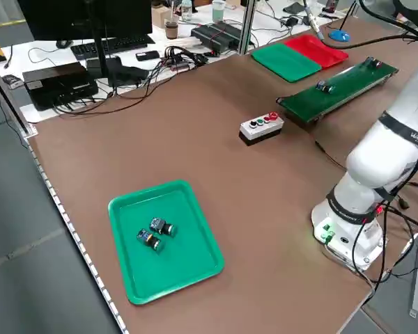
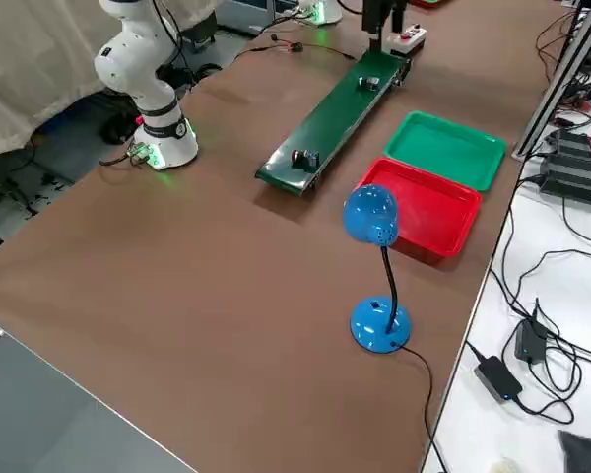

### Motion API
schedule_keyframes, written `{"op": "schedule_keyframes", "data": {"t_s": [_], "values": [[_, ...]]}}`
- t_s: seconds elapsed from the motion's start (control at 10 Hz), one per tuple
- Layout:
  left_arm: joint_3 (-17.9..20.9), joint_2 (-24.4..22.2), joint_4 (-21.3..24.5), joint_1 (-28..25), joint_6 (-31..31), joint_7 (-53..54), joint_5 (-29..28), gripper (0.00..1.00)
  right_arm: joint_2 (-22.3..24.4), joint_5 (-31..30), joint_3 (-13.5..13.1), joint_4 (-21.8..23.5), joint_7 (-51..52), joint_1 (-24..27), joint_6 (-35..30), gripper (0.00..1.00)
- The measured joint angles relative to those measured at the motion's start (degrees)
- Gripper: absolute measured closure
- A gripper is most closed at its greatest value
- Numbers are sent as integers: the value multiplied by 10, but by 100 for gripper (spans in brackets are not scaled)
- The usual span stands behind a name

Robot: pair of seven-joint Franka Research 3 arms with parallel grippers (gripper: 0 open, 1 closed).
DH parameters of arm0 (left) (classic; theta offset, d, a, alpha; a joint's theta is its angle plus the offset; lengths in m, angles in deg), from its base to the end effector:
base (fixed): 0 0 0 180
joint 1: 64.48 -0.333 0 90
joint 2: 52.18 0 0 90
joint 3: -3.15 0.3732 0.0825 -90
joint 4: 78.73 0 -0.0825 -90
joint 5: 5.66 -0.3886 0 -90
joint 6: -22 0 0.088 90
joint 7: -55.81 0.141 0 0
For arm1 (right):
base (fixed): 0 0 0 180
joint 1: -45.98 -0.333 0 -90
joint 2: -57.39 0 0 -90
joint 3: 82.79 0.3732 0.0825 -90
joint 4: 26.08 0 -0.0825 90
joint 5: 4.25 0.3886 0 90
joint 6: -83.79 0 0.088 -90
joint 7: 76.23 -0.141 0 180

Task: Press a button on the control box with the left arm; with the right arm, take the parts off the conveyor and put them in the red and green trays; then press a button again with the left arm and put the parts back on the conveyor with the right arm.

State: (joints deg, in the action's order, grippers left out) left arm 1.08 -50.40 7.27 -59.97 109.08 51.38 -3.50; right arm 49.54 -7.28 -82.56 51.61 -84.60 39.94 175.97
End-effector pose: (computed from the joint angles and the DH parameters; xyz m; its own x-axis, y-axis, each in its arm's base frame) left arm 0.5611 -0.0699 0.6590 0.9991 -0.0395 -0.0151 -0.0389 -0.9985 0.0377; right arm 0.6145 0.0600 0.6742 0.9919 -0.0354 0.1219 -0.0399 -0.9986 0.0348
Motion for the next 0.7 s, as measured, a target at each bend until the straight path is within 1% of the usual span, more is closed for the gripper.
{"op": "schedule_keyframes", "data": {"t_s": [0.3, 0.5, 0.7], "values": [[0, 0, 0, -1, 0, 0, 0, 0, 4, 2, -1, 6, 28, 6, 9, 0], [1, 0, 0, -4, 0, 0, 0, 0, 5, 2, -13, 22, 64, 8, 22, 0], [1, 0, 0, -4, 0, 0, 0, 0, 24, 2, -20, 59, 95, 18, 52, 0]]}}
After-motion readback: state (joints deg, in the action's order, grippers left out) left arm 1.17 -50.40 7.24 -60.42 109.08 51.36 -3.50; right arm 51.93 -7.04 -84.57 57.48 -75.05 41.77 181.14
